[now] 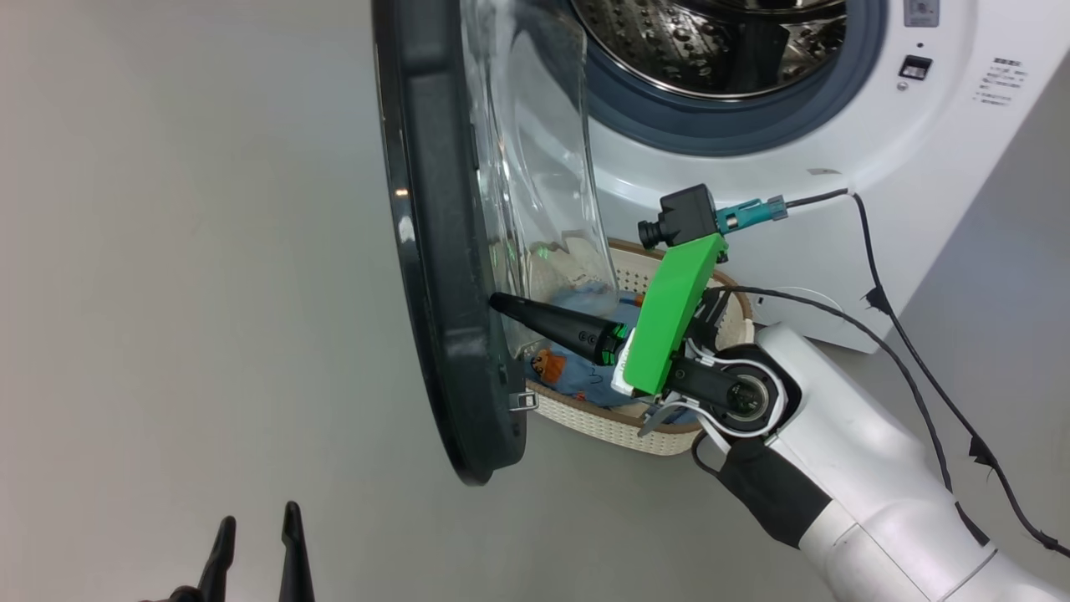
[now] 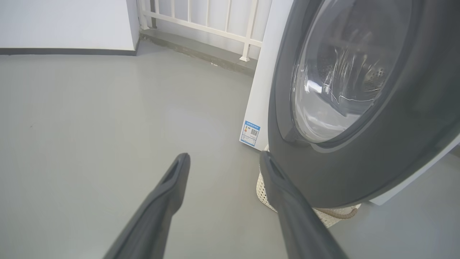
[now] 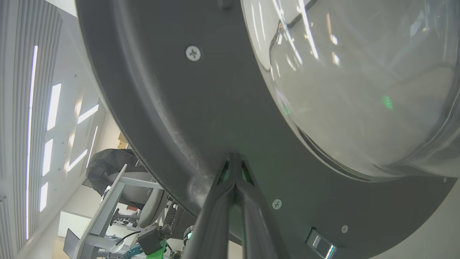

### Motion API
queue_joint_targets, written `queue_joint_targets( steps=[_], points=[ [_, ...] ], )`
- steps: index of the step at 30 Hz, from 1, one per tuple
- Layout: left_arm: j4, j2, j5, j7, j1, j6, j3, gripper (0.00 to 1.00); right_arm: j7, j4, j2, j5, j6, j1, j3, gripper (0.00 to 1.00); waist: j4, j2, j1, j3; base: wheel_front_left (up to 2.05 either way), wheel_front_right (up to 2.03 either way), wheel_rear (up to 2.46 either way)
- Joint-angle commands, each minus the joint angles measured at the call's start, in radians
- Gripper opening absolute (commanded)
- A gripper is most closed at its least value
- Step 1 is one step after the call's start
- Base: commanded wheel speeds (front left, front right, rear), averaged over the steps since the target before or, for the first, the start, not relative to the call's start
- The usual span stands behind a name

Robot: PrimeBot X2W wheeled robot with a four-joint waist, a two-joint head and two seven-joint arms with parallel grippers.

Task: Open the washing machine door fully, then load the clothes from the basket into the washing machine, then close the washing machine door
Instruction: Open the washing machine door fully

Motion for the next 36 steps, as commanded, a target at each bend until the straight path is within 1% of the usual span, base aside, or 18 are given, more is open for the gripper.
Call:
queue_joint_targets(
  steps=[1, 9, 15, 18, 24, 25, 26, 27, 28, 29, 30, 31, 32, 36],
  points=[
    [-0.027, 0.013, -0.008, -0.006, -0.011, 0.000, 0.027, 1.00, -0.013, -0.019, 0.038, -0.005, 0.003, 0.014, 0.020, 0.00, 0.013, 0.0000, 0.0000, -0.003, 0.00, 0.00, 0.00],
    [-0.029, 0.013, -0.011, -0.006, -0.016, 0.004, 0.019, 1.00, -0.050, -0.007, 0.035, 0.006, 0.003, 0.010, 0.058, 0.00, 0.014, 0.0000, 0.0000, -0.004, 0.00, 0.00, 0.00],
    [-0.028, 0.013, 0.007, -0.006, -0.022, -0.004, 0.012, 1.00, -0.087, -0.007, 0.034, 0.018, 0.003, 0.008, 0.073, 0.00, 0.004, 0.0000, 0.0000, -0.011, 0.00, 0.00, 0.00],
    [-0.028, 0.013, 0.013, -0.006, -0.031, 0.000, 0.017, 1.00, -0.107, -0.028, 0.018, 0.021, 0.003, 0.006, 0.074, 0.00, -0.011, 0.0000, 0.0000, -0.016, 0.00, 0.00, 0.00],
    [-0.025, 0.013, 0.035, -0.006, -0.033, -0.006, 0.041, 1.00, -0.154, -0.090, -0.039, 0.019, 0.003, 0.009, 0.071, 0.01, -0.062, 0.0000, 0.0000, -0.043, 0.00, 0.00, 0.00],
    [-0.025, 0.013, 0.035, -0.006, -0.033, -0.006, 0.041, 1.00, -0.154, -0.090, -0.039, 0.019, 0.003, 0.009, 0.071, 0.01, -0.062, 0.0000, 0.0000, -0.043, 0.00, 0.00, 0.00],
    [-0.026, 0.013, 0.037, -0.006, -0.032, -0.006, 0.047, 1.00, -0.165, -0.103, -0.050, 0.017, 0.003, 0.012, 0.071, 0.08, -0.072, 0.0000, 0.0000, -0.048, 0.00, 0.00, 0.00],
    [-0.026, 0.013, 0.039, -0.006, -0.032, -0.007, 0.053, 1.00, -0.177, -0.117, -0.062, 0.013, 0.003, 0.017, 0.072, 0.25, -0.081, 0.0000, 0.0000, -0.053, 0.00, 0.00, 0.00],
    [-0.026, 0.013, 0.041, -0.006, -0.031, -0.008, 0.059, 1.00, -0.193, -0.132, -0.074, 0.006, 0.003, 0.021, 0.073, 0.38, -0.091, 0.0000, 0.0000, -0.057, 0.00, 0.00, 0.00],
    [-0.026, 0.013, 0.044, -0.006, -0.031, -0.010, 0.065, 1.00, -0.210, -0.148, -0.089, -0.004, 0.003, 0.026, 0.076, 0.47, -0.101, 0.0000, 0.0000, -0.060, 0.00, 0.00, 0.00],
    [-0.026, 0.013, 0.046, -0.006, -0.031, -0.011, 0.071, 1.00, -0.229, -0.163, -0.103, -0.013, 0.003, 0.032, 0.078, 0.59, -0.111, 0.0000, 0.0000, -0.063, 0.00, 0.00, 0.00],
    [-0.027, 0.013, 0.049, -0.006, -0.031, -0.012, 0.077, 1.00, -0.252, -0.179, -0.119, -0.027, 0.003, 0.036, 0.082, 0.86, -0.122, 0.0000, 0.0000, -0.065, 0.00, 0.00, 0.00],
    [-0.027, 0.013, 0.052, -0.006, -0.031, -0.013, 0.083, 1.00, -0.282, -0.195, -0.136, -0.048, 0.003, 0.038, 0.087, 1.00, -0.133, 0.0000, 0.0000, -0.067, 0.00, 0.00, 0.00],
    [-0.024, 0.013, 0.070, -0.006, -0.031, -0.013, 0.110, 1.00, -0.429, -0.232, -0.204, -0.137, 0.003, 0.052, 0.117, 1.00, -0.177, 0.0000, 0.0000, -0.076, 0.00, 0.00, 0.00]
  ],
)
